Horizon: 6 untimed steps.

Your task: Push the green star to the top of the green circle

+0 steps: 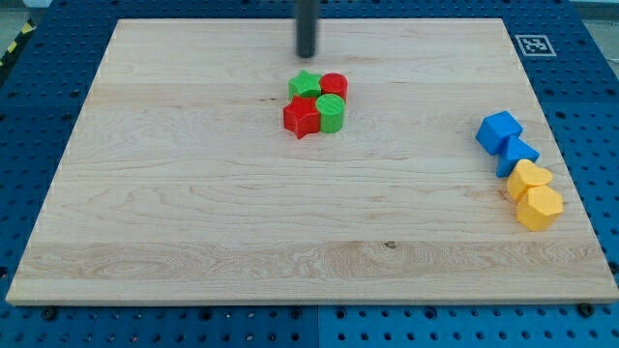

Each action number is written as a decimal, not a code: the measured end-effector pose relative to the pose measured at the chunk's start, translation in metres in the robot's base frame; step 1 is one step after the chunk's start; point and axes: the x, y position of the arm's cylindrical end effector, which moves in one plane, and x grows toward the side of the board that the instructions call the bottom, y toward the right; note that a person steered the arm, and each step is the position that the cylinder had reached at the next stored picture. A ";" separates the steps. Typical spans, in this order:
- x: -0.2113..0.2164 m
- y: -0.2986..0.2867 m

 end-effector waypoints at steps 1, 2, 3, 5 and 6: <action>0.016 -0.054; 0.043 -0.068; 0.043 -0.068; 0.068 -0.006; 0.085 0.022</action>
